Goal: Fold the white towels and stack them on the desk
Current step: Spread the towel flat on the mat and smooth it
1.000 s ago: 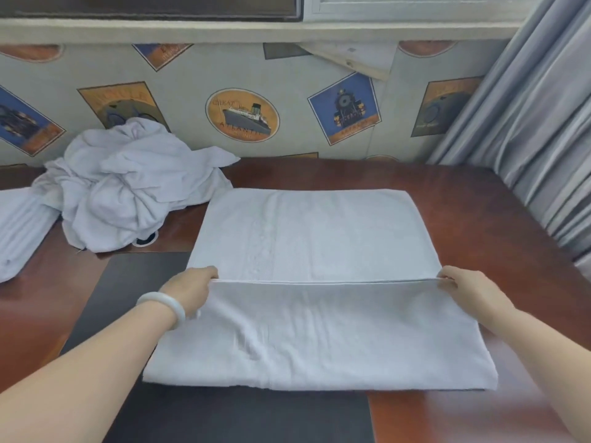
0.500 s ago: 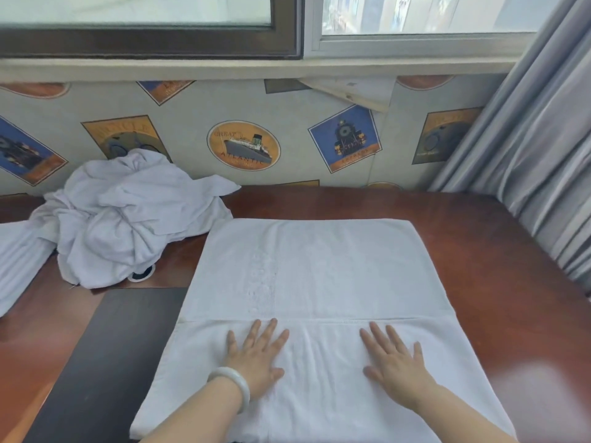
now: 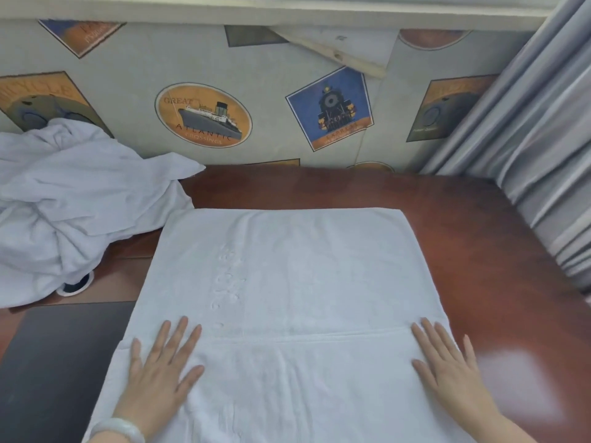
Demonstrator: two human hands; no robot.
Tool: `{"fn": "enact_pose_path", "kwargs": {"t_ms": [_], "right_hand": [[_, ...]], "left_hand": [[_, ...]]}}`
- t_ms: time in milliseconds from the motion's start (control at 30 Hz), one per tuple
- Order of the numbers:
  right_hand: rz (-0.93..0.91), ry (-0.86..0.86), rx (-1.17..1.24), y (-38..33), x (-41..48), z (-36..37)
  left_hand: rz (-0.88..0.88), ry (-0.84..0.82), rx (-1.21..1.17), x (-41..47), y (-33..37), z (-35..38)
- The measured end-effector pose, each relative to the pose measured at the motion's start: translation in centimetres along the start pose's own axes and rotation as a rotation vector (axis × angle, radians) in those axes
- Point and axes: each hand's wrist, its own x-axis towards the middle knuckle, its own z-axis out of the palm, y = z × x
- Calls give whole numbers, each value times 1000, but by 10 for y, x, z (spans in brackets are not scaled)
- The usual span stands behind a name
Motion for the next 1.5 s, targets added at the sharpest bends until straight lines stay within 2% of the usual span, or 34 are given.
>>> {"fn": "enact_pose_path", "kwargs": {"t_ms": [67, 200, 300, 367, 400, 500, 567, 667, 700, 767, 833, 967, 1067, 1133, 1167, 1300, 1400, 1500], "right_hand": [[-16, 71, 32, -21, 3, -1], [-161, 146, 86, -35, -3, 16], [-59, 149, 171, -23, 0, 22], [20, 192, 192, -27, 7, 16], [23, 268, 159, -29, 14, 16], [-138, 359, 42, -32, 30, 4], [-191, 247, -5, -21, 44, -16], [-233, -126, -62, -4, 63, -52], [-257, -232, 24, 1, 68, -68], [-264, -407, 276, 9, 83, -101], [-305, -458, 366, 11, 100, -138], [-316, -314, 417, 21, 167, -204], [-233, -113, 396, 12, 234, -228], [-79, 81, 422, 1, 275, -211], [7, 116, 441, -3, 290, -195], [221, 45, 481, -6, 318, -123], [295, 155, 617, -3, 319, -105], [290, 177, 603, -2, 321, -101]], "left_hand": [[5, 85, -34, 3, 28, -3], [282, 85, -26, 6, 80, 4], [240, 18, -35, 10, 78, 4], [228, 2, -30, 10, 77, 2], [235, -17, -57, 12, 78, -2], [313, -8, -115, 29, 69, -17], [327, -112, -85, 44, 55, -40], [296, -401, 3, 70, 31, -76], [269, -527, 33, 77, 23, -87], [227, -704, -60, 92, 8, -111], [230, -741, -153, 110, -4, -143], [236, -577, -267, 175, -25, -210], [218, -362, -196, 241, -38, -219], [136, -242, -86, 280, -44, -202], [85, -208, -41, 295, -49, -188], [-106, -195, 5, 324, -74, -131], [-229, -100, -250, 328, -92, -102], [-349, -17, -506, 329, -99, -90]]}}
